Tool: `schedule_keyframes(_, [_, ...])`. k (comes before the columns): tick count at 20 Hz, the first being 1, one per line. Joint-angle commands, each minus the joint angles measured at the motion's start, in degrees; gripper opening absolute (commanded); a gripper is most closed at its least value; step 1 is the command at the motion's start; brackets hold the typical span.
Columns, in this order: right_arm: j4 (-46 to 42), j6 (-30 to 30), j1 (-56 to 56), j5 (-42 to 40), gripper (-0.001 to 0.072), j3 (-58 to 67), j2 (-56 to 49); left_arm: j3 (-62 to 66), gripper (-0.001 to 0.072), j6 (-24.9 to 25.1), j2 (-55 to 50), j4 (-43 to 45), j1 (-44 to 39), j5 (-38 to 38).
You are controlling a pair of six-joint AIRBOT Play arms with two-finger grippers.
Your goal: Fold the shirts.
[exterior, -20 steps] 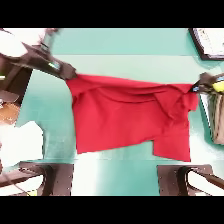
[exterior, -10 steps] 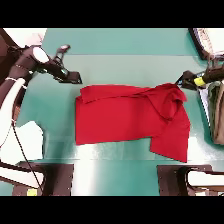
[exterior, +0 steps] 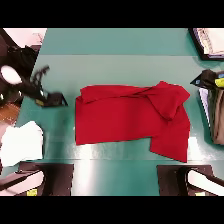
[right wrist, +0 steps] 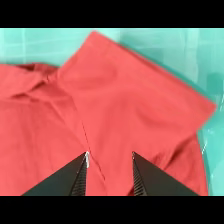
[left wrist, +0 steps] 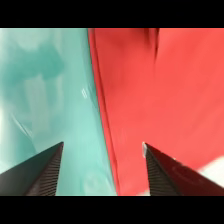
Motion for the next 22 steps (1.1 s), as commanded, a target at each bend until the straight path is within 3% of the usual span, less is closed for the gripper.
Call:
schedule_keyframes(1, [0.1, -0.8, -2.0, -1.1, 0.0316, -6.4, 6.9, -21.3, 0.0594, 4.8, 8.8, -10.8, 0.5, 2.8])
schedule_keyframes(3, [0.1, -0.8, -2.4, -1.2, 0.0315, -8.3, 9.2, -28.0, 0.0594, 8.6, 9.4, -18.3, 0.5, 3.5])
schedule_keyframes(11, [0.0, -0.7, -2.4, -0.9, 0.0308, -8.8, 12.8, -33.7, 0.0593, 8.9, 9.4, -20.3, 0.2, 8.1])
schedule_keyframes(12, [-0.2, -0.7, -2.4, -0.6, 0.0308, -8.8, 12.9, -33.7, 0.0555, 9.0, 9.4, -20.8, -0.9, 8.5])
schedule_keyframes(15, [-0.6, -0.8, -5.2, 0.9, 0.0308, -11.0, 12.9, -33.6, 0.0133, 8.9, 9.4, -20.9, -5.4, 12.4])
schedule_keyframes(16, [-0.6, -1.2, -7.2, 1.7, 0.0308, -12.8, 12.9, -32.9, 0.0027, 8.9, 9.4, -20.8, -5.5, 12.9])
schedule_keyframes(22, [-0.5, -5.9, -19.6, 0.5, 0.0319, -28.3, 9.4, -16.1, 0.0028, 8.3, 9.5, -14.6, -4.9, 11.8])
